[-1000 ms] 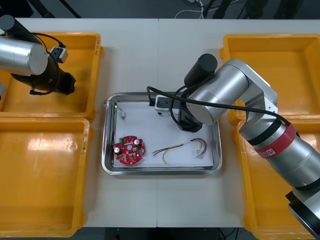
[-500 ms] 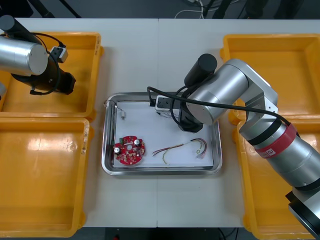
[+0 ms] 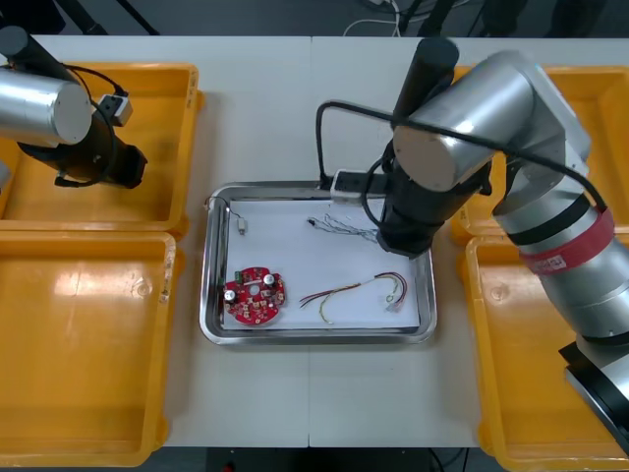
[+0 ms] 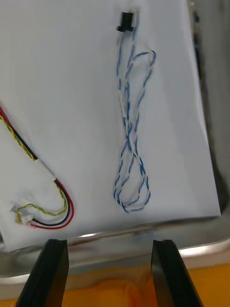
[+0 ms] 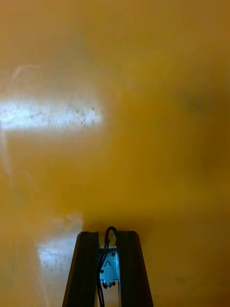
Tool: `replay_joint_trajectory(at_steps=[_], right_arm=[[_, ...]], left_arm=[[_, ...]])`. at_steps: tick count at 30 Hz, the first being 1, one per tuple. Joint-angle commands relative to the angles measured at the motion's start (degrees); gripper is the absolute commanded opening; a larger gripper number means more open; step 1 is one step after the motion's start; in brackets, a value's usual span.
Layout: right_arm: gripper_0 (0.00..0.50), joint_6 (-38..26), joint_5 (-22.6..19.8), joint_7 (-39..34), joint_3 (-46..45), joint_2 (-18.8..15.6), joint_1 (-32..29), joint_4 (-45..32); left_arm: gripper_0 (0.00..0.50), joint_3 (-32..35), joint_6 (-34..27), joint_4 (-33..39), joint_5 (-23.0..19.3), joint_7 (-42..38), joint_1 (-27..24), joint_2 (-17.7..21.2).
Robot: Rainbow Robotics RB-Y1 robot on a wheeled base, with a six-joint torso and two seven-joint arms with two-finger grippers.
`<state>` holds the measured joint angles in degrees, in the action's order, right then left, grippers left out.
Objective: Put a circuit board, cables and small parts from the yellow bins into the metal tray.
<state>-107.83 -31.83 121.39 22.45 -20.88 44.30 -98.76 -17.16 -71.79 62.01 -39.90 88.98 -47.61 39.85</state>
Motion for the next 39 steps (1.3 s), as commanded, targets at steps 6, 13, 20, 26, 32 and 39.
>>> replay_joint_trajectory(at_steps=[6,13,20,26,32,39], right_arm=[[0.5,-2.17,0.54,-9.86,-10.41,-1.27,5.97,-9.0],[0.5,-2.17,-1.92,-18.03,-11.99,-5.22,5.27,-11.9],[0.5,-2.17,-6.14,-26.38,-15.77,-10.23,1.75,-14.71],[0.5,-2.17,-6.93,-32.71,-16.56,-14.63,-1.94,-19.11],[0.5,-2.17,-7.99,-39.47,-18.15,-17.97,-4.93,-20.95],[0.5,-2.17,-11.15,-47.21,-20.61,-21.22,-8.27,-21.3]], left_arm=[[0.0,10.56,-16.8,12.52,4.4,-2.49,1.2,0.31],[0.0,14.17,-26.56,19.2,6.68,-2.67,1.11,-0.04],[0.0,17.51,-36.75,27.55,10.72,-3.64,1.2,-3.47],[0.0,19.18,-38.21,33.61,15.21,-4.95,1.2,-9.0],[0.0,18.74,-38.21,37.39,16.26,-11.55,1.2,-13.75],[0.0,13.11,-38.21,40.38,16.79,-21.13,1.29,-17.18]])
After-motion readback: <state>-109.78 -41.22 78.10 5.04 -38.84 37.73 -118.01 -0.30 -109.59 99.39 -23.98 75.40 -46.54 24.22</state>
